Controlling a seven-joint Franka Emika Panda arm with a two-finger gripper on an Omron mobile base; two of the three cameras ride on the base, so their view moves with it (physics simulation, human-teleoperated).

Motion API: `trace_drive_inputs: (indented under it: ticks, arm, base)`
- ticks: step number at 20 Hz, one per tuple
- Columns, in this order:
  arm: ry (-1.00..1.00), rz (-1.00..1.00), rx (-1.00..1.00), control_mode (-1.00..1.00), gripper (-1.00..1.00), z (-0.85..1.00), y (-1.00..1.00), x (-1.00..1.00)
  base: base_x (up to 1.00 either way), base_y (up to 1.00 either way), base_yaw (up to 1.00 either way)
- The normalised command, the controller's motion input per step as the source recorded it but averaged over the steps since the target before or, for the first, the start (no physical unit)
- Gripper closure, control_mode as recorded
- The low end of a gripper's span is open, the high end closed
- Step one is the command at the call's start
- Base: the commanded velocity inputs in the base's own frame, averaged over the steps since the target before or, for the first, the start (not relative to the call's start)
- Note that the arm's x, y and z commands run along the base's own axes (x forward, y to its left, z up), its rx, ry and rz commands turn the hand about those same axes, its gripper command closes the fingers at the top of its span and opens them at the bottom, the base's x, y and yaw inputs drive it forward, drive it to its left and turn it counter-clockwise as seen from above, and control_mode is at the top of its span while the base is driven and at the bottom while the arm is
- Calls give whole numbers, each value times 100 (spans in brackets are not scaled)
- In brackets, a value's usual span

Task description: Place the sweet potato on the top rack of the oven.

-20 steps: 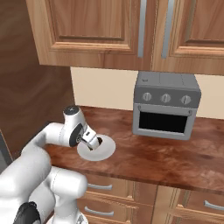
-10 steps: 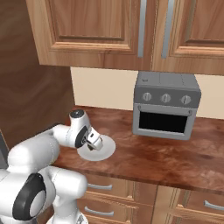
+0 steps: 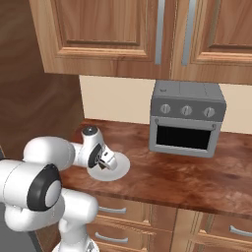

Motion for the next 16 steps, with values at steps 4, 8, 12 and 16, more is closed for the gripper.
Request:
trace_drive_inputs:
  ticks: [4,8,12,16]
  arm:
    - [0,-4,0,-100,-100,-24,0,14]
    - [0,-4,0,-100,-100,-32,0,9]
    - [0,-1,1,-100,-100,-25,0,4]
    - [0,0,2,-100,100,-25,0,3]
  base:
    - [0,0,0]
    - [0,0,0]
    - [0,0,0]
    - [0,0,0]
